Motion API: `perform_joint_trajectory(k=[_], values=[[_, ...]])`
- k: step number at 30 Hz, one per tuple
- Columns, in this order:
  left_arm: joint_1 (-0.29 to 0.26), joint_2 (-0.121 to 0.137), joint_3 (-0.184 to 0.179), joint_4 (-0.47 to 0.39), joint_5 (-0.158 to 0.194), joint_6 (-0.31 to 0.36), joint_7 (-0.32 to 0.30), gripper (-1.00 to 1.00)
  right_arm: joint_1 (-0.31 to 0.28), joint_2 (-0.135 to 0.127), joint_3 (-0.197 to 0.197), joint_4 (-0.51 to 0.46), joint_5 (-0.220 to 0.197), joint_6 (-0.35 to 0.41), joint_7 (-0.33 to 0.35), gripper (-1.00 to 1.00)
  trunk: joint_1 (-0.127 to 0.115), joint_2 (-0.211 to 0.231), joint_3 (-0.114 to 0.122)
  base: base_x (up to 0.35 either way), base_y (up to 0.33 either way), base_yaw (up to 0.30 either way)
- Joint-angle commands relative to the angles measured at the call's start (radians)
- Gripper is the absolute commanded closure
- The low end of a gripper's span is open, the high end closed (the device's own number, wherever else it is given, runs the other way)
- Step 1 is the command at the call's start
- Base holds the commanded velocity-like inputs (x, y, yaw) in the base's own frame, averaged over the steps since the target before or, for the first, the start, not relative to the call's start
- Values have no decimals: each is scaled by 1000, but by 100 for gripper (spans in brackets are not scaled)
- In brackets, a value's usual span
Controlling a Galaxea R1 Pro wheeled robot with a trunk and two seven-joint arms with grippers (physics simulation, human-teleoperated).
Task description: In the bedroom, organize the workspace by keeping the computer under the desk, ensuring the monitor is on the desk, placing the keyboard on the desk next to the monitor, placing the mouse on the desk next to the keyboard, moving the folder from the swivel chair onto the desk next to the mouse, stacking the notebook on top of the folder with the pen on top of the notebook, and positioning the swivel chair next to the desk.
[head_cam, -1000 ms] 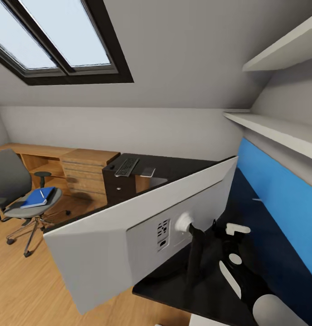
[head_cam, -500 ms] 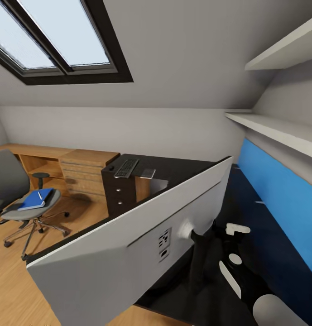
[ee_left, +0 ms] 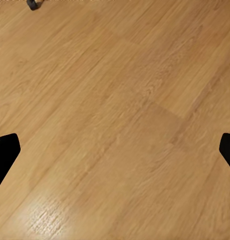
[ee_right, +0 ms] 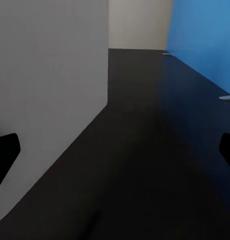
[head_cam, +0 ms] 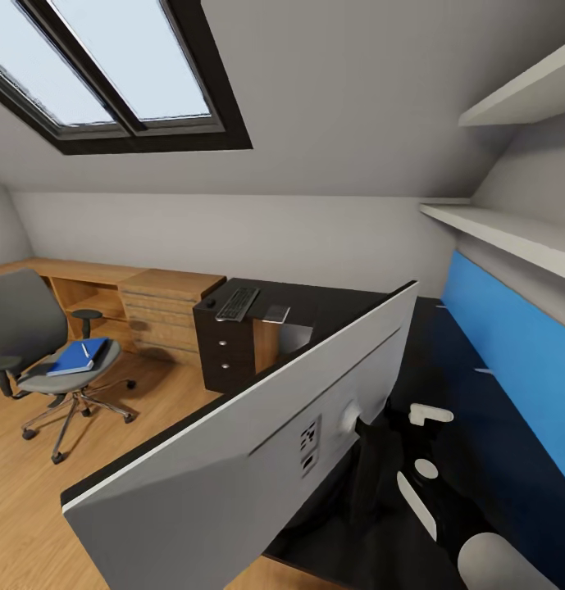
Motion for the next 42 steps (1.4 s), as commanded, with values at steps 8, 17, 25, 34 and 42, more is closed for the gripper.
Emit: perform_joint_trajectory(k=[8,17,25,34,42], values=[[0,0,2,-2,-8,-2,3,-100,-1,-3,8,0,-9,-7,-6,-100,0,-1,-1,0,0,1],[0,0,2,-1,-8,-2,3,-100,-1,0,9,0,-12,-39,-8,-100,0,-1,-1,0,0,0],[0,0,2,-1,-8,-2,3,-100,-1,2,8,-3,-11,-42,-8,-100,0,-1,-1,0,0,0],[0,0,2,0,-8,-1,3,-100,-1,2,9,-3,-11,-44,-8,-100,0,-1,-1,-27,0,0],[0,0,2,0,-9,0,3,-100,-1,3,9,-1,-11,-44,-7,-100,0,-1,-1,-246,0,0]])
